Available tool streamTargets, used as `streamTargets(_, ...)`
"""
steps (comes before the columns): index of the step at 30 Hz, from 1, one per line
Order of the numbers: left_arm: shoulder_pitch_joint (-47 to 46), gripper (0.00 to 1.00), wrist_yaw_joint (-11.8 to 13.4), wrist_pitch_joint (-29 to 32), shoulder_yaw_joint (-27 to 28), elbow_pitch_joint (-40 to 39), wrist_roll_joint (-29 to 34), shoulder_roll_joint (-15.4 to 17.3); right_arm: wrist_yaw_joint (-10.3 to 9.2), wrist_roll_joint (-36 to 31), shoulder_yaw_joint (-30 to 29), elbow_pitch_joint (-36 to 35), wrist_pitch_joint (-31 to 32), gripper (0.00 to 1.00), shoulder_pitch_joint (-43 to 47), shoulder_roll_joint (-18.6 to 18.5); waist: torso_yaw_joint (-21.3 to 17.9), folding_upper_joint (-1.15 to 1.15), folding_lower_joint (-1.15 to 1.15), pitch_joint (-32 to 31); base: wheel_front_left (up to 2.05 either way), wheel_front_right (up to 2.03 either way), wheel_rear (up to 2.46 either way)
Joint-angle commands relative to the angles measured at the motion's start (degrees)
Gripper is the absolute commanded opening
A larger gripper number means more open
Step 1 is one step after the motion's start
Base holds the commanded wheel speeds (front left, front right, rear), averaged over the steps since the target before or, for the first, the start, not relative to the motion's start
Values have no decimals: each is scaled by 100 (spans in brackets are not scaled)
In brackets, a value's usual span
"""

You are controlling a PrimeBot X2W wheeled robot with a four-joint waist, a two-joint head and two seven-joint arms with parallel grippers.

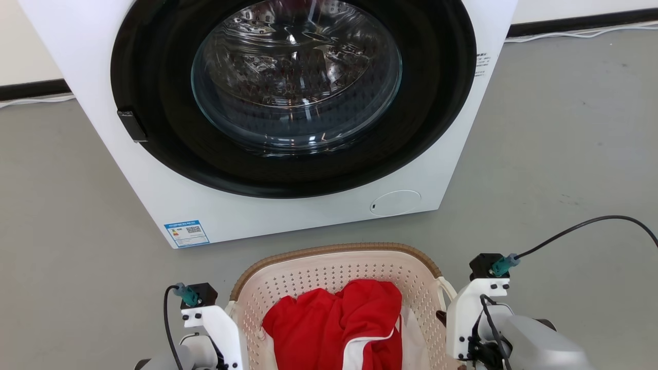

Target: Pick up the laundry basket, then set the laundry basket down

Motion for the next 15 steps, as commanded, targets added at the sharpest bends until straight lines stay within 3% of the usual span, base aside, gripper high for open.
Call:
streamTargets(1,-66,0,-45,-51,75,-108,-44,51,44,69,55,-133,-121,0,45,25,0,0,0,3,0,0,0)
streamTargets(15,-131,0,-45,-109,2,-91,-174,64,44,212,208,-146,-272,0,-23,33,2,0,0,134,0,0,0)
